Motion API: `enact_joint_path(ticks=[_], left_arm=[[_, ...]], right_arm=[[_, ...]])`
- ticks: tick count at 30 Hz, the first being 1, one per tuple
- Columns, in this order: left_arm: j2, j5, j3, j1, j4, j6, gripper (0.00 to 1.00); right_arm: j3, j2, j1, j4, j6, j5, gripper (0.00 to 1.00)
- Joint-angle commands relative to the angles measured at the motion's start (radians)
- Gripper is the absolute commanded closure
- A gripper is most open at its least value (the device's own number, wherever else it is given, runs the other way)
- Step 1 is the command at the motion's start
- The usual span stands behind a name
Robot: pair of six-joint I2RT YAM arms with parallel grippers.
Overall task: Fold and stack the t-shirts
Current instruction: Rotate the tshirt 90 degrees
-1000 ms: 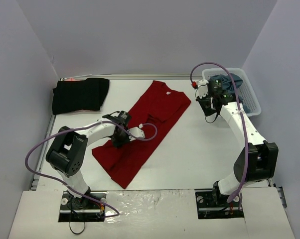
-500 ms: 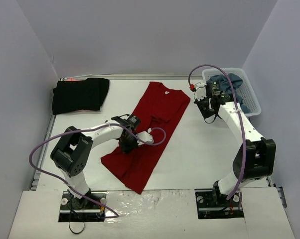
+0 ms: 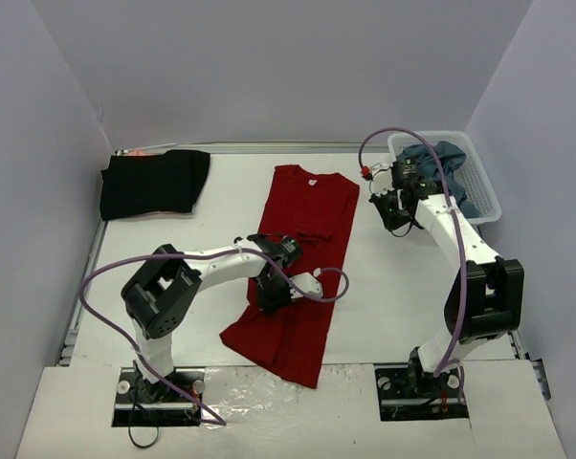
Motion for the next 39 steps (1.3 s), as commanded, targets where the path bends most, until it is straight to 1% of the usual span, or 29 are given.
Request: enact_joint_path(ticks=[1, 5, 8, 11, 13, 16, 18, 20, 23, 24, 26, 27, 28, 30, 31, 34, 39], left_arm=[[0.055, 0.085, 0.031, -0.023, -0.015, -0.029, 0.98], [0.053, 0.153, 0.109, -0.023, -0.023, -0.048, 0.98], [0.031, 0.167, 0.141, -0.023, -0.030, -0.048, 0.98], [-0.001, 0.162, 0.161, -0.020, -0.072, -0.034, 0.98], [-0.024, 0.171, 0.184, -0.020, -0.134, -0.017, 0.98], [-0.081, 0.162, 0.201, -0.015, -0.223, 0.020, 0.97], [-0.144, 0.153, 0.192, 0.002, -0.265, 0.037, 0.98], [-0.225, 0.156, 0.185, 0.029, -0.279, 0.037, 0.98], [-0.331, 0.117, 0.169, 0.112, -0.271, 0.017, 0.98], [-0.355, 0.103, 0.165, 0.168, -0.248, 0.005, 0.98], [-0.421, 0.083, 0.146, 0.239, -0.218, -0.038, 0.98], [-0.441, 0.031, 0.137, 0.270, -0.173, -0.063, 0.98], [-0.478, 0.009, 0.116, 0.325, -0.153, -0.095, 0.98], [-0.515, -0.057, 0.088, 0.367, -0.081, -0.138, 0.98], [-0.545, -0.131, 0.073, 0.400, -0.060, -0.155, 0.98], [-0.587, -0.201, 0.008, 0.460, -0.004, -0.175, 0.98], [-0.584, -0.200, -0.050, 0.520, 0.022, -0.198, 0.98]], right_arm=[[0.003, 0.018, 0.000, -0.025, 0.004, -0.026, 1.00], [0.014, 0.051, 0.001, -0.037, 0.004, -0.057, 1.00], [0.022, 0.079, 0.004, -0.047, 0.003, -0.069, 1.00], [0.028, 0.101, 0.009, -0.051, 0.001, -0.083, 1.00], [0.035, 0.116, 0.014, -0.059, -0.003, -0.104, 1.00], [0.069, 0.145, 0.017, -0.083, -0.020, -0.205, 1.00], [0.100, 0.174, 0.030, -0.099, -0.036, -0.286, 1.00], [0.118, 0.214, 0.052, -0.117, -0.051, -0.322, 1.00], [0.155, 0.272, 0.093, -0.139, -0.068, -0.348, 1.00], [0.169, 0.289, 0.104, -0.143, -0.069, -0.353, 1.00], [0.181, 0.331, 0.125, -0.143, -0.071, -0.362, 1.00], [0.189, 0.346, 0.145, -0.145, -0.072, -0.365, 1.00], [0.201, 0.358, 0.155, -0.146, -0.072, -0.377, 1.00], [0.213, 0.397, 0.176, -0.146, -0.075, -0.385, 1.00], [0.225, 0.407, 0.184, -0.146, -0.077, -0.386, 1.00], [0.253, 0.463, 0.204, -0.149, -0.071, -0.374, 1.00], [0.295, 0.556, 0.216, -0.151, -0.071, -0.324, 1.00]])
